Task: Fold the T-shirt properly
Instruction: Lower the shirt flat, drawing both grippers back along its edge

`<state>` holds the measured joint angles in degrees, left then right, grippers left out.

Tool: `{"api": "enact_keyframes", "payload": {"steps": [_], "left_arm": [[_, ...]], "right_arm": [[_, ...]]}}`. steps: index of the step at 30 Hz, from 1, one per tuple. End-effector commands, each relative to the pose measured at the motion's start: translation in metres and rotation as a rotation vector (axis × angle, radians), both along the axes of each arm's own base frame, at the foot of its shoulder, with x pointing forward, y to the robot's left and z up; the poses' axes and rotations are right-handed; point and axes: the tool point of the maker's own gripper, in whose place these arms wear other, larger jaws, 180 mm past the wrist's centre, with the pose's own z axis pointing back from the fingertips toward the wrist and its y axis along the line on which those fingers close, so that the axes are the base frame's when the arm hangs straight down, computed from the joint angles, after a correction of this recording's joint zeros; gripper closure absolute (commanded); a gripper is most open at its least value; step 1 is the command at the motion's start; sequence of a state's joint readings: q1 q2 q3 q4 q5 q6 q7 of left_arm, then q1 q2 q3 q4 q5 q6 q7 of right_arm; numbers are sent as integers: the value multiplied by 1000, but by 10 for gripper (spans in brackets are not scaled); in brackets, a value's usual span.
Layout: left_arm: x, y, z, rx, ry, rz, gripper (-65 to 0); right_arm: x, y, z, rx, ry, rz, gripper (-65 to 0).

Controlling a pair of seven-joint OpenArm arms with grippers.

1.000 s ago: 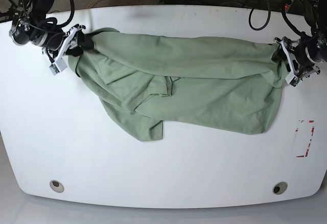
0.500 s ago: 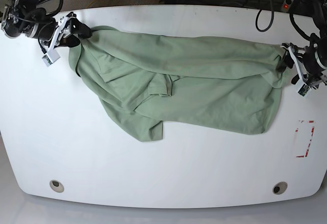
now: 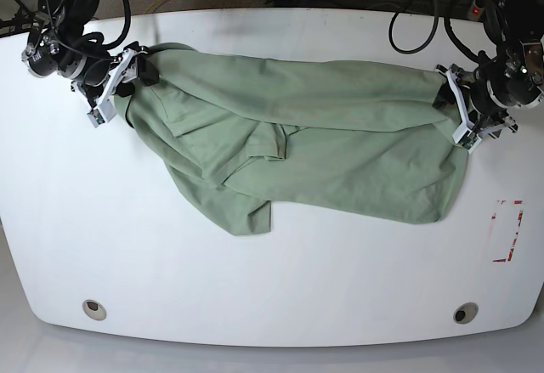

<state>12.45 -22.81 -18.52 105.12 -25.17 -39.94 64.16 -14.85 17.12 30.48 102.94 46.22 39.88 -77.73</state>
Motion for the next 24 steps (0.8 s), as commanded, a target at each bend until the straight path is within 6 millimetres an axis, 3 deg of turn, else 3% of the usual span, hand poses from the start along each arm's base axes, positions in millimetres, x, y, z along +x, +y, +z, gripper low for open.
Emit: {"api": "enact_keyframes", "payload": {"steps": [1, 13, 19, 24], "left_arm": [[-1, 8, 3, 42, -7, -1, -361], [-19, 40, -36, 49, 106, 66, -360], [-19, 58, -32, 115, 108, 60, -360], [-30, 73, -30, 170, 144, 32, -360]], "right_arm": [[4, -3, 2, -35, -27, -8, -354], [-5, -11, -15, -121, 27, -35, -333], [-17, -17, -23, -135, 68, -36, -81], [-24, -32, -34, -137, 112, -52, -62]]}}
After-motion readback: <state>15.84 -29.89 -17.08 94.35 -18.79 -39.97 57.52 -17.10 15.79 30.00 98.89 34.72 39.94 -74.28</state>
